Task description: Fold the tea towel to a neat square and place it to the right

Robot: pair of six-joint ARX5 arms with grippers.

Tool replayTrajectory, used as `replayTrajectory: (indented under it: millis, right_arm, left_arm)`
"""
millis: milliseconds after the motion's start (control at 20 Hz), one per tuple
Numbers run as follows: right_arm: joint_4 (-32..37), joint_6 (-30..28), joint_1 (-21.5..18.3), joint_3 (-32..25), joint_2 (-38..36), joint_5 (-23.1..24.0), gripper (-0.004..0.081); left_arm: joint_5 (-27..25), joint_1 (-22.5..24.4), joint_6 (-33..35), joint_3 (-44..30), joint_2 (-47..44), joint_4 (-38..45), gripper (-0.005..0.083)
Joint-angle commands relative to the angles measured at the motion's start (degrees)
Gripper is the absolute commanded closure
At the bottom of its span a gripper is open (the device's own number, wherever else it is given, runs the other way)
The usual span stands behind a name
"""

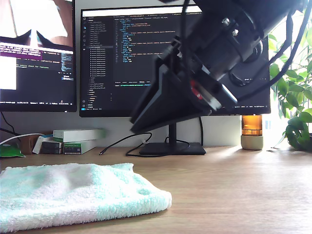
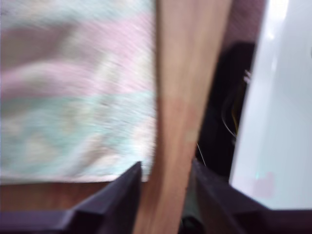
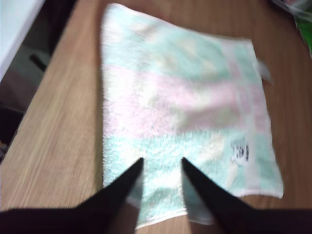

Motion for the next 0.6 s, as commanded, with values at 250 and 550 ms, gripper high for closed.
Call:
replayTrajectory:
  millis: [250,550]
  right_arm:
    - [1.18,-1.16,0.20,-0.46,0.31,0.26,0.0496]
    - [2.12,-1.11,0.13,-0.46,0.33,0.26,0.0497]
  left_arm:
    - [-5.29,-1.14,4.35,-4.55,3.82,10.23,0.0379]
    - [-5.55,-1.60,6.14,-5.16,7.43,13.07,0.0380]
